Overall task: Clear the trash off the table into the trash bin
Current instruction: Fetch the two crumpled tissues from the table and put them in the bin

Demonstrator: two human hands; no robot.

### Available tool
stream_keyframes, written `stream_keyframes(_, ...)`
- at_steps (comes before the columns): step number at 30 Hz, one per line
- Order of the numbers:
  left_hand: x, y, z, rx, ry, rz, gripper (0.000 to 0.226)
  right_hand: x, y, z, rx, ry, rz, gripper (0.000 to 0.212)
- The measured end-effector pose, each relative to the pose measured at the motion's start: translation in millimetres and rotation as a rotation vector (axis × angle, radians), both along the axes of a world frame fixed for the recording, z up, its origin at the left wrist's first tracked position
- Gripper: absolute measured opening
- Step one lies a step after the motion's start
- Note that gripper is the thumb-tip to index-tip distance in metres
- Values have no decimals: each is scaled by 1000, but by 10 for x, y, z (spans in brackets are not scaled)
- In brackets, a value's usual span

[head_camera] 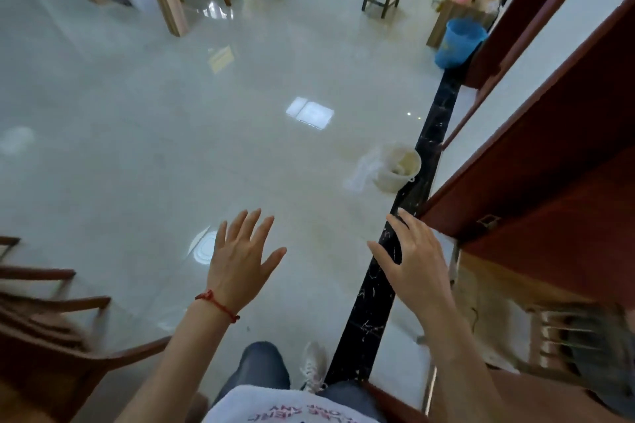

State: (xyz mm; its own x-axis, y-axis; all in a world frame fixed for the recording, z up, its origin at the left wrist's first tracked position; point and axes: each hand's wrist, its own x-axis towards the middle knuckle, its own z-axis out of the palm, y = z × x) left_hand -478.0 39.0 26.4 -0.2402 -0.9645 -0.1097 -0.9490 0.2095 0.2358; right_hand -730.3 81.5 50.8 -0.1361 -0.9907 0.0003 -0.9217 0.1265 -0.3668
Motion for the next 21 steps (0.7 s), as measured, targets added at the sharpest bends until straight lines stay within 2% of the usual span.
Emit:
stream_keyframes(5, 71, -470, -69, 26, 20, 108, 75, 22, -676, -104, 11, 3, 95, 78)
stream_keyframes(10, 280, -1079, -123, 1, 36, 194, 75, 255, -1448, -188, -19, -2, 195, 71)
stream_keyframes(14, 495, -1592, -111, 3, 11, 268, 65, 541, -2173, -171, -32, 38, 311, 66)
stream_keyframes(17, 679, -1903, -59, 3, 10, 323, 75, 811, -2661, -119, -76, 15, 387, 61)
stream_keyframes(21, 1011, -2189, 9, -15, 6, 446, 75, 1202, -3217, -135, -61, -5, 531, 61)
